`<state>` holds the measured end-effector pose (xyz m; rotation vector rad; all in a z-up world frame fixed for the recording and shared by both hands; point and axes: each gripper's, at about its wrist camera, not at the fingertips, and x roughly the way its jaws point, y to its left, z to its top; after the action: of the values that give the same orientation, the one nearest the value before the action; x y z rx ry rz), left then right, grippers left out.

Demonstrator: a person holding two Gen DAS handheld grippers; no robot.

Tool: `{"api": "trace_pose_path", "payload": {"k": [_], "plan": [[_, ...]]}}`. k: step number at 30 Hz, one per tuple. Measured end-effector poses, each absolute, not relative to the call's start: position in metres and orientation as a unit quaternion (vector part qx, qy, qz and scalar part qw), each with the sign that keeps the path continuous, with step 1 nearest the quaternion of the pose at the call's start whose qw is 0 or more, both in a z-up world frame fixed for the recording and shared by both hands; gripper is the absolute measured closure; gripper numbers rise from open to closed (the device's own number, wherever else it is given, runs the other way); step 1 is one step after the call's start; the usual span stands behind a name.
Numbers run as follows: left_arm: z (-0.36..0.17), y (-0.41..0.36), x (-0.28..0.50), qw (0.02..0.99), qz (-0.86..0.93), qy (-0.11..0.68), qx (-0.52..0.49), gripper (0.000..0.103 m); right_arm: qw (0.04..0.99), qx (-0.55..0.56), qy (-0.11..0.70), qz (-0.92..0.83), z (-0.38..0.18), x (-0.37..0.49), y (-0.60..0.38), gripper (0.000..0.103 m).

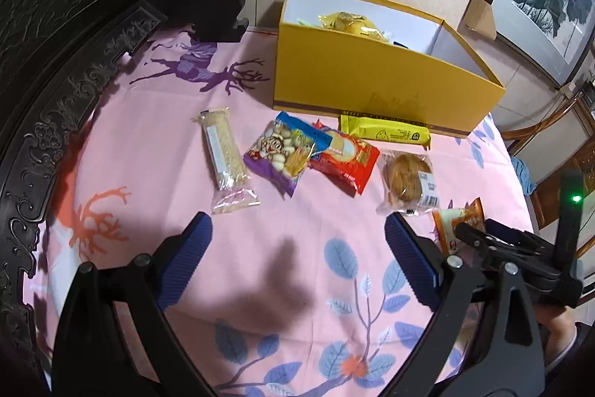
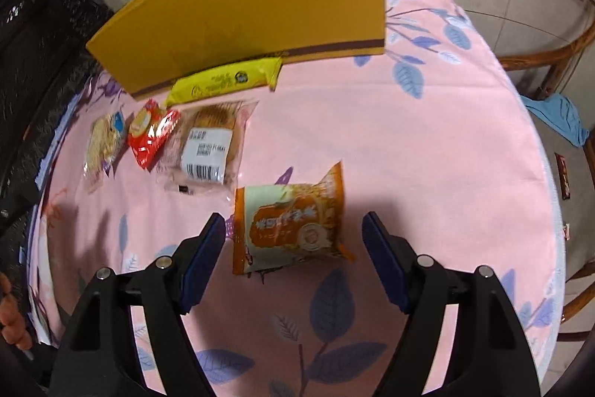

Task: Organize snacks
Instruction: 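Lower the right gripper onto the orange snack pouch and grasp it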

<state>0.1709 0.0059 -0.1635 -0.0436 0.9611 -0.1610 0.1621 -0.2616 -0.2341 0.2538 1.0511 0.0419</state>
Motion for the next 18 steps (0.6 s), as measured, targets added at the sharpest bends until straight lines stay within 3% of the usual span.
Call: {"api": "trace_pose_path", "payload": {"k": [8, 14, 18], "plan": [[-0.170, 0.008, 0.168, 0.879, -0.077, 0.469, -0.020, 0.007, 0.881, 0.059, 0.469, 0.027, -0.245, 0.159, -0.242, 0.026], [-0.180, -0.002, 0.172, 0.870, -0.088, 0.484, -0.019, 0.007, 0.888, 0.017, 0.460, 0.026, -0.246, 0.156, -0.238, 0.048], [-0.181, -0.020, 0.175, 0.870, -0.112, 0.480, -0.007, 0.007, 0.888, 0.023, 0.457, 0.033, -0.245, 0.152, -0.244, 0.050]]}}
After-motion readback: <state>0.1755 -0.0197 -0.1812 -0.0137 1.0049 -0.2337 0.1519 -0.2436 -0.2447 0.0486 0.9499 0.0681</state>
